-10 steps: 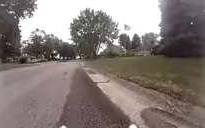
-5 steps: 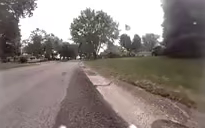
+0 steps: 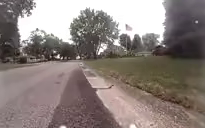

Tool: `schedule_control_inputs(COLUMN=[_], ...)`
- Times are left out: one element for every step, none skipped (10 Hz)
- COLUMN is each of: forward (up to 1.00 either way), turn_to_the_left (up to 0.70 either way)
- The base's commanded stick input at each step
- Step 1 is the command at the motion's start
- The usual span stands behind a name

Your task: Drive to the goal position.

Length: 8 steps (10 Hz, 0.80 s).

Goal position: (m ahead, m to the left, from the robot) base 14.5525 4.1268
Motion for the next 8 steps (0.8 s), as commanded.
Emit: schedule_control_inputs(forward=[0.5, 0.5, 0.5, 0.5, 0.5, 0.5, 0.5, 0.5], turn_to_the_left=[0.0, 0.0, 0.0, 0.0, 0.0, 0.0, 0.0, 0.0])
